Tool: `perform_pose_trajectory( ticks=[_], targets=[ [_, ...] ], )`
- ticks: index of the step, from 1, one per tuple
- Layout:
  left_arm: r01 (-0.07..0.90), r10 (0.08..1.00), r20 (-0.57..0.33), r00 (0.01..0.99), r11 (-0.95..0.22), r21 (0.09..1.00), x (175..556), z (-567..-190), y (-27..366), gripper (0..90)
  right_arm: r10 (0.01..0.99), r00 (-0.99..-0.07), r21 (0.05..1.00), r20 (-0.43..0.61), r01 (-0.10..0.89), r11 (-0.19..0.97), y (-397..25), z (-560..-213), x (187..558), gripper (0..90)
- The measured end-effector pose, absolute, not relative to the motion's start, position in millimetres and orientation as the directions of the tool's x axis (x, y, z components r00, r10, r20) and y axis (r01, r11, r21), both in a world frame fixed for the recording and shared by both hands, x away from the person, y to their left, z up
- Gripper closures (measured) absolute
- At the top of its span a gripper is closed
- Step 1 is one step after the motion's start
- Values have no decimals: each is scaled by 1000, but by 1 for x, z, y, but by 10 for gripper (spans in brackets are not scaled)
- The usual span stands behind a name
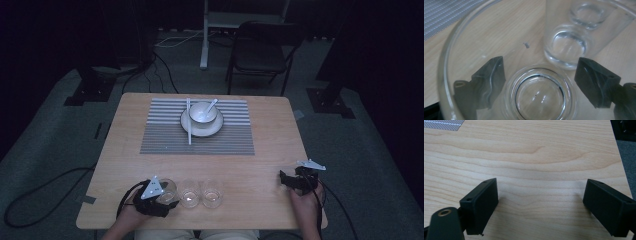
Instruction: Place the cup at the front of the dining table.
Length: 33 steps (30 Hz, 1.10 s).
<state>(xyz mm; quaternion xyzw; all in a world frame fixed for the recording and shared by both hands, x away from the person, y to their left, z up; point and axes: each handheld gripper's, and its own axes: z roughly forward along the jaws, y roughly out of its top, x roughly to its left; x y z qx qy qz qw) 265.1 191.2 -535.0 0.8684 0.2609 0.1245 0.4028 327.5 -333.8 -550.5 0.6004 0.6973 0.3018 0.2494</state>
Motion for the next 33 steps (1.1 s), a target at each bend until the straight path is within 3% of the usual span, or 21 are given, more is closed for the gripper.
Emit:
perform_pose_trajectory(
  ticks=[33],
  targets=[
    [433, 680, -4, 733, -462, 774, 288, -516, 212, 216, 988, -155, 721, 15, 686, 97, -334, -550, 327, 124]
  ],
)
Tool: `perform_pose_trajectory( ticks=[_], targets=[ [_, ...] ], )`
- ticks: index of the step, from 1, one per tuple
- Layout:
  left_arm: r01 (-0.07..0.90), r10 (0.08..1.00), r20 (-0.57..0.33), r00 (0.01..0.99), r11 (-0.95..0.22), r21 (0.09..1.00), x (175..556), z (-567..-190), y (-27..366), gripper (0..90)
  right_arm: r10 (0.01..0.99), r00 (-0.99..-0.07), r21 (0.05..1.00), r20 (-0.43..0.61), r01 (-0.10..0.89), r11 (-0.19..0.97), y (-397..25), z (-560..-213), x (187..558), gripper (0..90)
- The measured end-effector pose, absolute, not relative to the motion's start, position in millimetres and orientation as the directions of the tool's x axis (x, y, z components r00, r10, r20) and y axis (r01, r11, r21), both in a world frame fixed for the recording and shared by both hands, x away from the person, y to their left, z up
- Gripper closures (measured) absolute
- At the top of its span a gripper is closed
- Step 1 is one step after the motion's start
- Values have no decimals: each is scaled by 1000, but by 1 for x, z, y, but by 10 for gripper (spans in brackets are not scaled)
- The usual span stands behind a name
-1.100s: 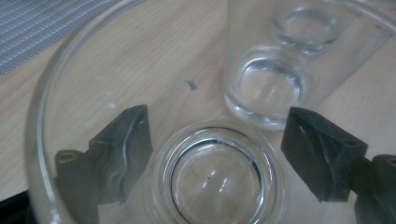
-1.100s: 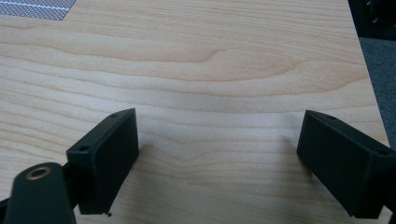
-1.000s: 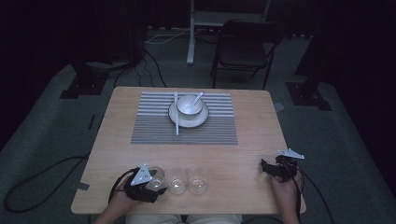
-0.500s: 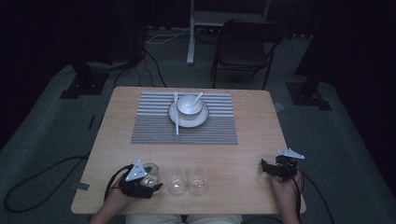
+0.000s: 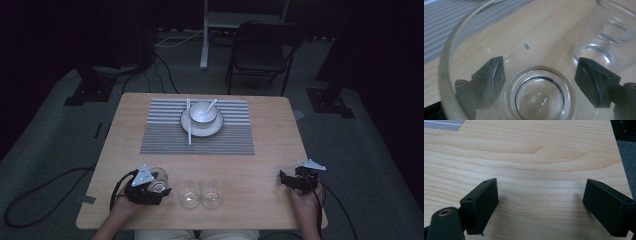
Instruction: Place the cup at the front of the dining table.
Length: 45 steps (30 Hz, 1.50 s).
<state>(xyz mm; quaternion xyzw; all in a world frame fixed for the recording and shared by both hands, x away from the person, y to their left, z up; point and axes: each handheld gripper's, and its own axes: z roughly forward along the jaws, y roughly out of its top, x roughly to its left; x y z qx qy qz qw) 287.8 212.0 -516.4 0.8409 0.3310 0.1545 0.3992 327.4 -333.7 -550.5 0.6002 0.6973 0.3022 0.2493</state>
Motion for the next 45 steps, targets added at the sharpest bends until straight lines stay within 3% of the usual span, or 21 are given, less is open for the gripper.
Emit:
perform_pose_trajectory(
  ticks=[21, 45],
  targets=[
    [474, 751, -2, 660, -414, 777, 324, -505, 211, 216, 988, -157, 721, 14, 685, 99, -334, -551, 328, 124],
    [502, 862, 29, 506, -322, 802, 382, -494, 208, 216, 988, -156, 721, 14, 686, 98, -334, -551, 327, 124]
  ],
)
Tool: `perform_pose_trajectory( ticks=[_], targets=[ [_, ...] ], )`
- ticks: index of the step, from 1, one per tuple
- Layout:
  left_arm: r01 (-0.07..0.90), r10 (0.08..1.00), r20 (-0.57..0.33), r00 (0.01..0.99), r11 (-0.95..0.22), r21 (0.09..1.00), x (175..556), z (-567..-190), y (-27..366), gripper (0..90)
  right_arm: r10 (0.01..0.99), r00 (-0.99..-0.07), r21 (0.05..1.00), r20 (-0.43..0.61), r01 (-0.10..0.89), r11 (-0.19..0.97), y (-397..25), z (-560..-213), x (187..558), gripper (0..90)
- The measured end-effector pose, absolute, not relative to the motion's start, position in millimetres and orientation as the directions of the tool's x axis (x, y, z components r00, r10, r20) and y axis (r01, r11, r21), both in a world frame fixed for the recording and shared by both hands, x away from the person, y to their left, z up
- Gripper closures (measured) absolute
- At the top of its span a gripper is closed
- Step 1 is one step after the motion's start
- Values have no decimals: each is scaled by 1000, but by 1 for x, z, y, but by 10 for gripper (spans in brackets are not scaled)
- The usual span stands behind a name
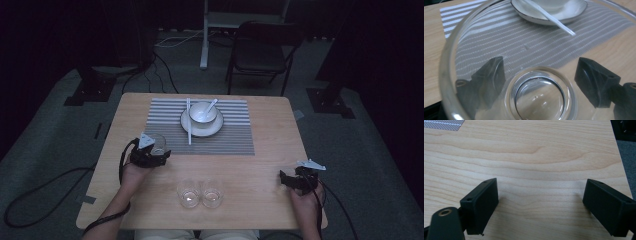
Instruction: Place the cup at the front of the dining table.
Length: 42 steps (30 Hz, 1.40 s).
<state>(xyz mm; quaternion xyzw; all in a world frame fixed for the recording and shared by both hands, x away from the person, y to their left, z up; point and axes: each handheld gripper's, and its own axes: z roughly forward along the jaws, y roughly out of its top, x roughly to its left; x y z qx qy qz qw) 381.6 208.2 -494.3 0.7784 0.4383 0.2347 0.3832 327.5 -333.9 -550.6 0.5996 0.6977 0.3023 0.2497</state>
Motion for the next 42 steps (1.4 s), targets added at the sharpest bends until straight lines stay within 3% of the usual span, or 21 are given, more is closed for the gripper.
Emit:
perform_pose_trajectory(
  ticks=[9, 20, 34, 42],
  targets=[
    [517, 881, 62, 469, -331, 789, 409, -488, 198, 216, 988, -156, 721, 14, 686, 98, -334, -551, 328, 124],
    [542, 904, 28, 427, -280, 792, 439, -488, 188, 216, 988, -156, 721, 15, 686, 98, -334, -551, 328, 124],
    [570, 921, 87, 379, -306, 763, 472, -503, 176, 216, 988, -156, 721, 15, 686, 98, -334, -551, 327, 124],
    [584, 931, 38, 364, -260, 769, 481, -509, 176, 216, 988, -156, 721, 15, 686, 98, -334, -551, 327, 124]
  ],
)
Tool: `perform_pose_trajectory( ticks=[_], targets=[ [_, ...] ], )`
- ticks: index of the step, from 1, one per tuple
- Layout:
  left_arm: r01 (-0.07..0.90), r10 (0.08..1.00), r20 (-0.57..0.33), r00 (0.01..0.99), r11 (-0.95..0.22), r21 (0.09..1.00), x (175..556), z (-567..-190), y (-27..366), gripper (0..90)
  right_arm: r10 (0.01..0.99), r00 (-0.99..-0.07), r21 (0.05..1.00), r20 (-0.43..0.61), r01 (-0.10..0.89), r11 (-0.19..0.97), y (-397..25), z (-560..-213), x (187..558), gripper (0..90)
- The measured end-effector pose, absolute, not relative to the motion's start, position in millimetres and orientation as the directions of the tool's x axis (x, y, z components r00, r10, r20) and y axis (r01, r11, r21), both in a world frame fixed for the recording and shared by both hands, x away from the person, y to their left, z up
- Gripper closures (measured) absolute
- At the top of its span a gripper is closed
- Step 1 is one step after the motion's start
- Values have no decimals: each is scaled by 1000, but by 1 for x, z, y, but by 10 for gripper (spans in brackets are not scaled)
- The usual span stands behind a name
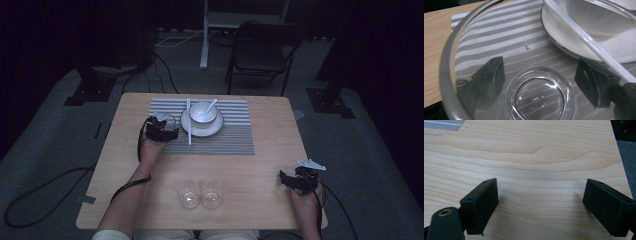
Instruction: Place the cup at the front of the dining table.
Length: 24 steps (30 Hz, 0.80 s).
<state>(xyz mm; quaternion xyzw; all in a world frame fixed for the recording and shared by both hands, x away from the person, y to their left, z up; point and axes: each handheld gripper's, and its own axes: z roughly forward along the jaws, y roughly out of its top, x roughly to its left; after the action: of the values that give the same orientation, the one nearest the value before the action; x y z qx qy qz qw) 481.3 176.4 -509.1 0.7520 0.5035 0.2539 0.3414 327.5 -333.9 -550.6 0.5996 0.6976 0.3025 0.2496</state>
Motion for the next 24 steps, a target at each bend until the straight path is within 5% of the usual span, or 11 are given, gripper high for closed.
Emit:
perform_pose_trajectory(
  ticks=[24],
  targets=[
    [630, 951, 19, 310, -220, 745, 499, -533, 178, 215, 988, -156, 722, 15, 685, 98, -334, -551, 327, 125]
  ],
)
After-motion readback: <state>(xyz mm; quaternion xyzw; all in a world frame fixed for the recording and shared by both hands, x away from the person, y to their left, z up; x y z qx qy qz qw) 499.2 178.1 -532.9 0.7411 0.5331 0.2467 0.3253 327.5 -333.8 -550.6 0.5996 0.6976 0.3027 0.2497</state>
